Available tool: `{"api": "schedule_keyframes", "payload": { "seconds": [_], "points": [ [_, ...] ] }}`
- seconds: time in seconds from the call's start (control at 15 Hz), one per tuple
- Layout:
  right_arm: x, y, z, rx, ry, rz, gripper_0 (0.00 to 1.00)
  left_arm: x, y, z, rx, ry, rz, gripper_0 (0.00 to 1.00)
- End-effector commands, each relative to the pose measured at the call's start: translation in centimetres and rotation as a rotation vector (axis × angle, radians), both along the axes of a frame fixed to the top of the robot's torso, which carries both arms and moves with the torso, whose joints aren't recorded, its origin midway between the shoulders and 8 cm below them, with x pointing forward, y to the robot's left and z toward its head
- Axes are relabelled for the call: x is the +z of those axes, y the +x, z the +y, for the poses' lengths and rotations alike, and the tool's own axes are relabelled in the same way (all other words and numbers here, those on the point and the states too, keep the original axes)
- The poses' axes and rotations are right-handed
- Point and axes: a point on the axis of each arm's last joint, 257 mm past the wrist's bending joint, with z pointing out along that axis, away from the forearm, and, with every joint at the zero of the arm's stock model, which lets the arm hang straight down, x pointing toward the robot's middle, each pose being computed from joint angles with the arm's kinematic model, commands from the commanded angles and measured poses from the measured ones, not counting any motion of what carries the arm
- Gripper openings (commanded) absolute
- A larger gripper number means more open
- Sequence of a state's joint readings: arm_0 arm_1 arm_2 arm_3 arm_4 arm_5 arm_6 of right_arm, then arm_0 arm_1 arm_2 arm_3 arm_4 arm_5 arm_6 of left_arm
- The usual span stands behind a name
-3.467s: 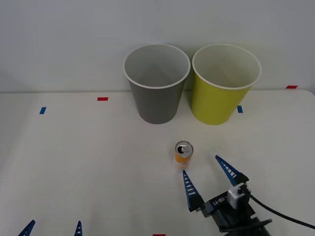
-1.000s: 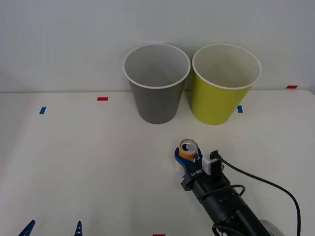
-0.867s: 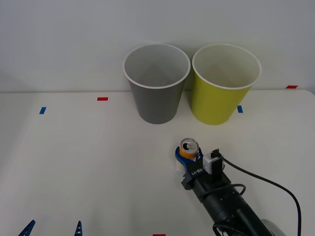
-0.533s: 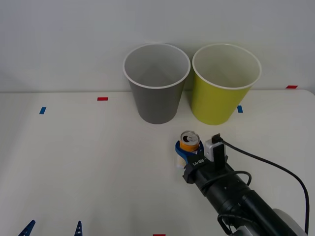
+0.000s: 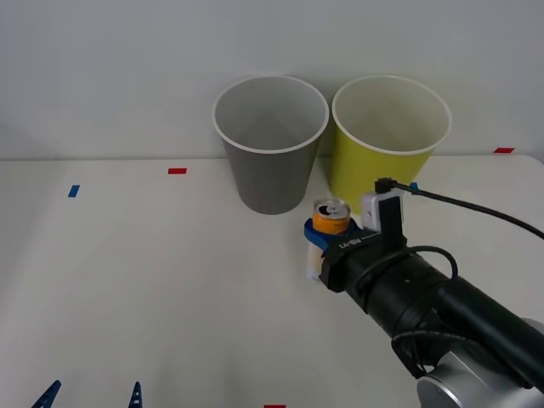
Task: Put cans in the gray bin and PET bottles in the light green bin.
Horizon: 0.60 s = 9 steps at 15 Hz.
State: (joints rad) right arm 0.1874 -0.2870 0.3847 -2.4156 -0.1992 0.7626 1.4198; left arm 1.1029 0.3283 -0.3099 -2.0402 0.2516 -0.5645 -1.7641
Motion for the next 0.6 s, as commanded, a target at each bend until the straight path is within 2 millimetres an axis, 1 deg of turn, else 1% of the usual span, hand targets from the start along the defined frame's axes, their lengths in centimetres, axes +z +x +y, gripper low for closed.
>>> {"api": "schedule_keyframes", "payload": {
  "seconds": [0.07,0.13,0.2,0.4,0.47,0.6],
  "points": [
    [4.7,0.9,0.3,-0.009,0.003,-0.068,0.00,0.0,0.0,0.0,0.000,0.000,0.000,1.00],
    [6.3,1.4,0.4,-0.020,-0.003,-0.109,0.00,0.0,0.0,0.0,0.000,0.000,0.000,1.00],
    [7.4,1.8,0.6,-0.023,-0.001,-0.133,0.00,0.0,0.0,0.0,0.000,0.000,0.000,1.00],
    [10.5,2.3,1.1,-0.036,-0.005,-0.154,0.00,0.0,0.0,0.0,0.000,0.000,0.000,1.00],
    [12.0,2.7,1.4,-0.037,0.007,-0.167,0.00,0.0,0.0,0.0,0.000,0.000,0.000,1.00],
    [14.3,3.1,2.0,-0.035,0.024,-0.180,0.00,0.0,0.0,0.0,0.000,0.000,0.000,1.00]
  ]
}}
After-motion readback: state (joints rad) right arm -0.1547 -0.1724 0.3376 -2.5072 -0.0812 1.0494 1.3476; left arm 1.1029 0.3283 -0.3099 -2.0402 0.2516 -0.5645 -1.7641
